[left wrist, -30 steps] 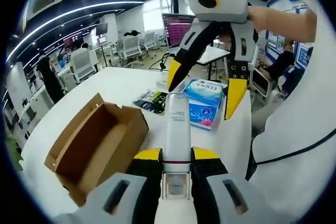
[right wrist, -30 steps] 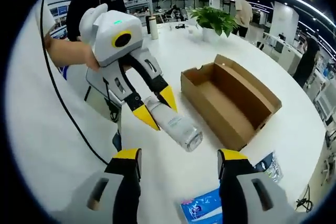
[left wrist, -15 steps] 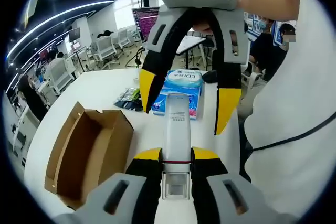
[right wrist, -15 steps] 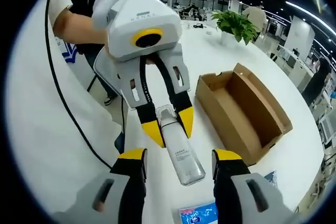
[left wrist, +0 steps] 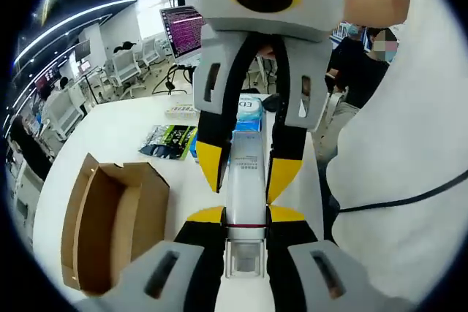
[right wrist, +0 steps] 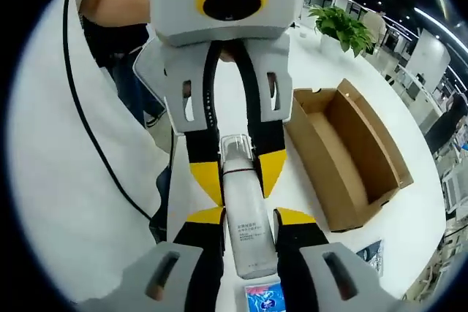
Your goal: Operate the shoe box by opening the lid, removing the specified soft item, and placing it in the target area until the item is outside and the box remains undamaged.
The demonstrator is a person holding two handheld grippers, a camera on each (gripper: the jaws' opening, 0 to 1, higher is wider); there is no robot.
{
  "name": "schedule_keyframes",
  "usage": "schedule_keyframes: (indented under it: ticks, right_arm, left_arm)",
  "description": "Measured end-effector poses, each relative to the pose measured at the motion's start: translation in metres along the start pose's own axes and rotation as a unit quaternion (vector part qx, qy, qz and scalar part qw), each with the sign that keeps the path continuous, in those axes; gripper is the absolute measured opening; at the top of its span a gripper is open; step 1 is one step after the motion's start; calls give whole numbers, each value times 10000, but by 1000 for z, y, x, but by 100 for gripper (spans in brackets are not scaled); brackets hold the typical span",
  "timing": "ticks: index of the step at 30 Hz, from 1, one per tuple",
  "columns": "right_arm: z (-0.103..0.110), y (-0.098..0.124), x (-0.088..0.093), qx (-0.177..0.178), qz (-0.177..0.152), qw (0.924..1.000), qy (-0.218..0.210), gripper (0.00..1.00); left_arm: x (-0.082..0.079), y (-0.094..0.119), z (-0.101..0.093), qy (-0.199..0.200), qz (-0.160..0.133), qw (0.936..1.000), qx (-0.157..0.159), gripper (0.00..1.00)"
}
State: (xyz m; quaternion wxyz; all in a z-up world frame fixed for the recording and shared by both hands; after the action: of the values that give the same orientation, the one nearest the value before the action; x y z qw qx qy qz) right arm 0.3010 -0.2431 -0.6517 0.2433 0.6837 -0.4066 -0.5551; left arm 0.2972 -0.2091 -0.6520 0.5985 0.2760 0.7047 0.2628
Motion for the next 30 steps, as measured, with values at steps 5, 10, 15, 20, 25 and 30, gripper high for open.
schedule_keyframes:
  ticks: [5,10,15,20,25,30]
  right_arm:
    - [7,-2,8,-138,128,9998,-25,22]
    - [13,-3,17,-169,218,9996,-36,19]
    - [12,2,23,46,162,9996,-235,18]
    - [15,9,30,184,83,9985,-502,18]
    - [12,21,42,423,-30,9955,-847,18]
    - [5,38,53,607,-253,9882,-1387,18]
  left_arm:
    - [1,-6,-3,-87,131,9997,206,19]
    - [0,-14,-6,-303,334,9984,352,19]
    - [-4,-16,-4,-563,261,9973,394,20]
    - [-5,-20,-4,-553,-35,9974,464,22]
    - [23,-21,3,-427,221,9979,442,33]
    - [10,-15,4,155,-687,9958,591,32]
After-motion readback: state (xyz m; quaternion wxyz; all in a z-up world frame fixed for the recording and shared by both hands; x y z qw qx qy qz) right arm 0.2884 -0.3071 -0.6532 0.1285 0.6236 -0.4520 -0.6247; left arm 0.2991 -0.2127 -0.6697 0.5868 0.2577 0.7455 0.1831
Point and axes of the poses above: the point that each gripper's makers call its tool centre point, and the gripper's own axes: y roughly backward along the fingers, z roughly to its left, x roughly out of its underside, the point moved 3 cm from there along y, roughly backward along the fingers, and after that the axes turned 13 degrees about x, right-handed, at the moved point
